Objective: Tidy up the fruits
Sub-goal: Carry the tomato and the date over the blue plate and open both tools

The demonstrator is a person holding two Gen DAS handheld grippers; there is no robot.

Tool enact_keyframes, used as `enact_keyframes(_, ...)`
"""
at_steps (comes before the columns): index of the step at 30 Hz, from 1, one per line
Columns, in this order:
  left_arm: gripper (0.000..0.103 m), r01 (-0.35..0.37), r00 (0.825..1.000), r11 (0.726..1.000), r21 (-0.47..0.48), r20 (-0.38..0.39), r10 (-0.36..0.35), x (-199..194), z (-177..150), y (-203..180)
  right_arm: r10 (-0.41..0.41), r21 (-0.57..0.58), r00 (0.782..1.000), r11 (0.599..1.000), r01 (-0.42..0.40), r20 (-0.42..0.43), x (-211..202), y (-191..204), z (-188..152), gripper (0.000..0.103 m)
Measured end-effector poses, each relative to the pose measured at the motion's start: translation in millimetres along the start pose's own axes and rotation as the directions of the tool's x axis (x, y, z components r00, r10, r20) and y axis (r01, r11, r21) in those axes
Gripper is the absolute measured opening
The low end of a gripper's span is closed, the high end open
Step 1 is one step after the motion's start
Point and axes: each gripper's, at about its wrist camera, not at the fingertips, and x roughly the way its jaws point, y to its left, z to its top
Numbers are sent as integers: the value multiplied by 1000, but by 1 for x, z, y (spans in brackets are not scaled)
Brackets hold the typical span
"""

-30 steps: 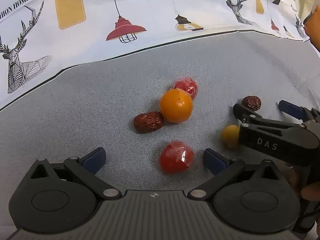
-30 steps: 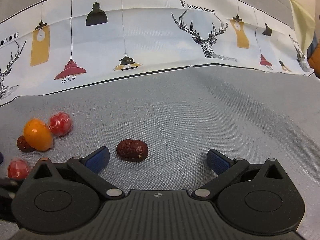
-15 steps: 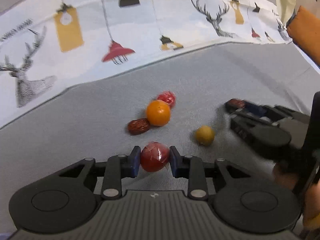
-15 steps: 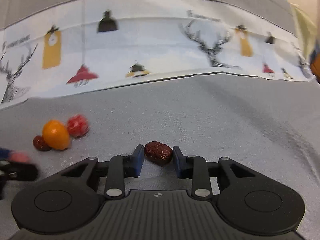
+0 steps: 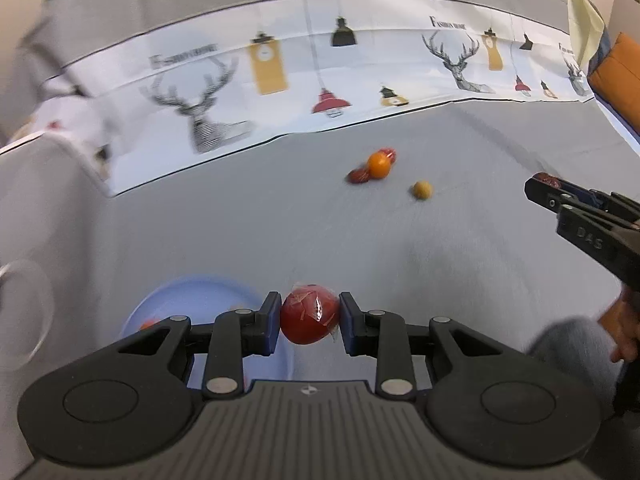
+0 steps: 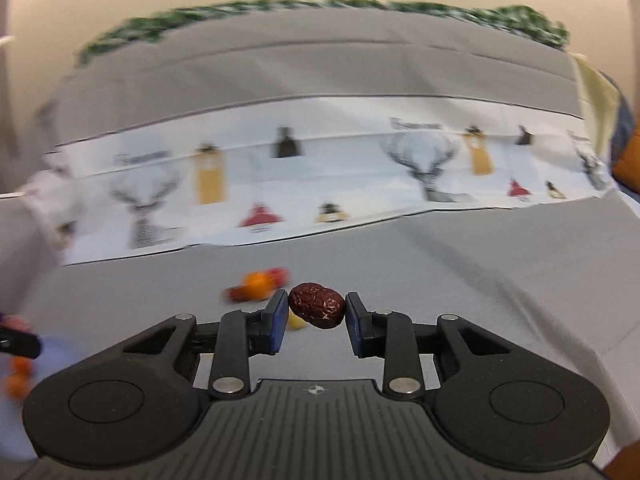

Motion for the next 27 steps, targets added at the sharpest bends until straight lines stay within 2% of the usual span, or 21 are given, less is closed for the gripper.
enact_keyframes(8,34,-65,998,992,-105,16,67,-86,-71,29,170,-54,985,984,-170,7,-111,59,-6,32)
enact_keyframes(14,34,-37,997,988,-150,60,47,-130,-109,36,266,-135,963,956,-260,30,-184,101,-21,32)
enact_keyframes(21,34,-37,995,987,-159,90,52,-164,-140,38,312,-224,950,928,-298,28,-228,132,-43,32)
enact_keyframes(27,34,-39,989,984,-175,132,63,-180,-148,38,327,-278,944,912,-302,49,-247,143,-47,32)
